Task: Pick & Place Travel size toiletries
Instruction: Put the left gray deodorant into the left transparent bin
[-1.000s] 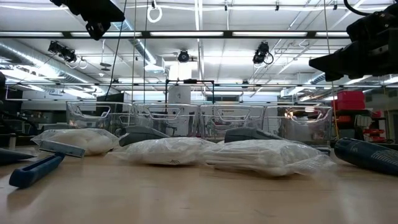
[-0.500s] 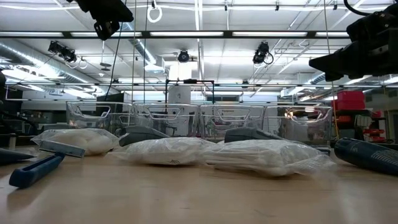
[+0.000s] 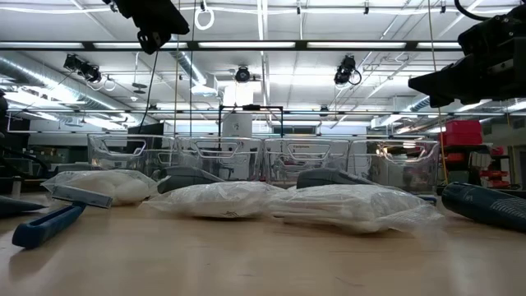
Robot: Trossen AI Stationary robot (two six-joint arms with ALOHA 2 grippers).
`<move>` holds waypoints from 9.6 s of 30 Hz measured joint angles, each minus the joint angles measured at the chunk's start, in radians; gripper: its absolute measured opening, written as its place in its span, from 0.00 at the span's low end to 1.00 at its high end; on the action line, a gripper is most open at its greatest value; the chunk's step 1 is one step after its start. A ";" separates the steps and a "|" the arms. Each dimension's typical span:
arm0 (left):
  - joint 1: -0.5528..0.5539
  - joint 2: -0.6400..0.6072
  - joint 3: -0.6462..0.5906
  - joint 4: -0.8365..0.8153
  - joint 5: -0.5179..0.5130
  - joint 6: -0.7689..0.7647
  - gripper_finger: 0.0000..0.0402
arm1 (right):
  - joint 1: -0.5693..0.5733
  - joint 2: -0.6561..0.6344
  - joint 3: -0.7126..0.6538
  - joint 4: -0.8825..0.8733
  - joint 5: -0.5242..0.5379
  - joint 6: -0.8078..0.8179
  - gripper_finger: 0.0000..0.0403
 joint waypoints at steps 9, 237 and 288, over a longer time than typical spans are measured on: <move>0.000 0.000 0.000 -0.053 -0.004 -0.012 0.10 | 0.000 0.000 0.000 0.000 0.000 0.000 0.03; -0.183 0.311 -0.355 -0.105 -0.165 -0.508 0.77 | 0.000 0.000 0.000 0.000 0.000 0.000 0.03; -0.183 0.311 -0.354 -0.101 -0.155 -0.497 0.55 | 0.000 0.000 0.000 0.000 0.000 0.000 0.03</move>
